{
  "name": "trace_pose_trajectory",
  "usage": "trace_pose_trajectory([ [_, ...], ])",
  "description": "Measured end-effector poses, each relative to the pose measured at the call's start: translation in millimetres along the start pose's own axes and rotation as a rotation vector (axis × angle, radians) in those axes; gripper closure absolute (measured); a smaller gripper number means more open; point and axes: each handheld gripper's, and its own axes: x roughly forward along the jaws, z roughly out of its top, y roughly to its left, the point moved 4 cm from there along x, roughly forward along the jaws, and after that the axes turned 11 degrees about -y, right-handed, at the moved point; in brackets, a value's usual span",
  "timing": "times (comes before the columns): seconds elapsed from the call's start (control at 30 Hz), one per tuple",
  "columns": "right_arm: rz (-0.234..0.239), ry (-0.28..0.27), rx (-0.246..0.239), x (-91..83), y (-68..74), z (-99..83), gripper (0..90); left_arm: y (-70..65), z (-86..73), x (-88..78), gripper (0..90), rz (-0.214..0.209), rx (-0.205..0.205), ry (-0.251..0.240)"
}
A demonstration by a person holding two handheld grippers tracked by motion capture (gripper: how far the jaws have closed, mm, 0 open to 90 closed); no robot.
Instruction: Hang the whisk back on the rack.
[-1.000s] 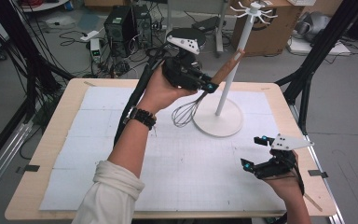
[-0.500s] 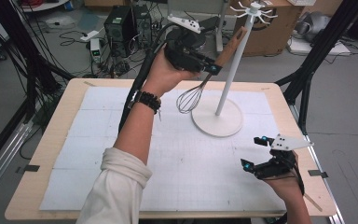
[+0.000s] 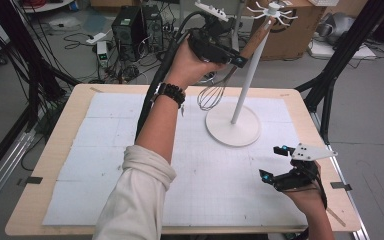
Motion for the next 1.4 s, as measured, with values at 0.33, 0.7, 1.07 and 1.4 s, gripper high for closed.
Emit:
trace_pose_trajectory([
  [0.33, 0.000, -0.015, 0.009, -3.6, -2.2, 0.3, 0.7, 11.7, -2.4, 11.8, 71.2, 0.034, -0.011, 0.019],
  [0.7, 0.002, -0.015, 0.006, -3.5, -2.2, 0.3, 0.6, 18.0, -8.5, 16.8, 71.0, 0.070, -0.009, 0.047],
  [1.07, 0.003, -0.012, 0.001, -2.7, -0.6, 1.1, 0.6, 17.7, -16.4, 10.6, 62.3, 0.054, -0.030, 0.038],
  [1.4, 0.011, -0.006, -0.013, 1.2, 2.9, 3.9, 0.6, 13.0, -28.9, -12.9, 47.3, 0.076, -0.041, 0.038],
])
